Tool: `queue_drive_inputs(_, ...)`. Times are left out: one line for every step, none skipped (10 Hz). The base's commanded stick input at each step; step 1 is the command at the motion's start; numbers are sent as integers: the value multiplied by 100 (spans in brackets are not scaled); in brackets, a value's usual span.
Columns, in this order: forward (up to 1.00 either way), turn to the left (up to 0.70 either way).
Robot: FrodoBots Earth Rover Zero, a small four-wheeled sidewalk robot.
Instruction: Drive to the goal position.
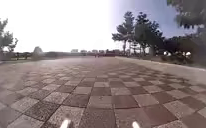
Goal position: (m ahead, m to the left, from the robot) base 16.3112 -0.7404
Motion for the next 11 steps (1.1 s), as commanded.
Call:
queue_drive_inputs(50,0)
queue_drive_inputs(50,0)
queue_drive_inputs(50,0)
queue_drive_inputs(50,0)
queue_drive_inputs(50,0)
queue_drive_inputs(50,0)
queue_drive_inputs(50,0)
queue_drive_inputs(50,0)
queue_drive_inputs(50,0)
queue_drive_inputs(50,0)
queue_drive_inputs(50,0)
